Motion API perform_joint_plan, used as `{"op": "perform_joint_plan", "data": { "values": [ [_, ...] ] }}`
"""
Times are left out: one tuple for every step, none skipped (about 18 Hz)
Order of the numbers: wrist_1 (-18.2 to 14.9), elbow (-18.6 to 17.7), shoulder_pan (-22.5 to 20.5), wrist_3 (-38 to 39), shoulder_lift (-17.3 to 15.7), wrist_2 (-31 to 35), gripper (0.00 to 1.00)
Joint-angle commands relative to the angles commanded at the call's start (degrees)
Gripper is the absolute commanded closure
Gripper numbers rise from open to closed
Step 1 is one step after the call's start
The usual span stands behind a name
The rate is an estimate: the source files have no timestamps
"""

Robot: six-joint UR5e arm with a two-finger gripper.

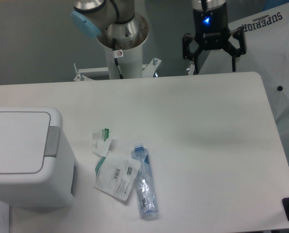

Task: Open the trash can
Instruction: 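Move the open gripper toward the white trash can lid, then lower the open gripper down onto the trash can lid edge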

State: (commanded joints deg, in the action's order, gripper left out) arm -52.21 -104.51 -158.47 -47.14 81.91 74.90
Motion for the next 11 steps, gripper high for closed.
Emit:
{"op": "perform_joint_plan", "data": {
  "values": [
    [0.0,0.7,0.53,3.34,0.17,-1.49,0.0],
    [0.0,1.23,1.06,6.07,0.18,-2.81,0.0],
    [0.0,1.49,1.41,8.88,0.26,-4.04,0.0],
    [0.0,1.58,2.2,11.52,0.18,-5.19,0.0],
    [0.0,1.67,2.99,14.07,0.18,-6.24,0.0],
    [0.0,1.85,4.04,16.53,0.18,-7.3,0.0],
    [0.0,2.02,5.27,18.82,0.26,-8.0,0.0],
    [0.0,2.37,6.5,20.67,0.53,-8.71,0.0],
    [0.0,2.9,7.99,22.08,1.49,-9.06,0.0],
    [0.0,3.77,9.83,23.31,2.45,-9.15,0.0],
    [0.0,4.57,11.68,24.89,3.59,-9.15,0.0]
  ]
}}
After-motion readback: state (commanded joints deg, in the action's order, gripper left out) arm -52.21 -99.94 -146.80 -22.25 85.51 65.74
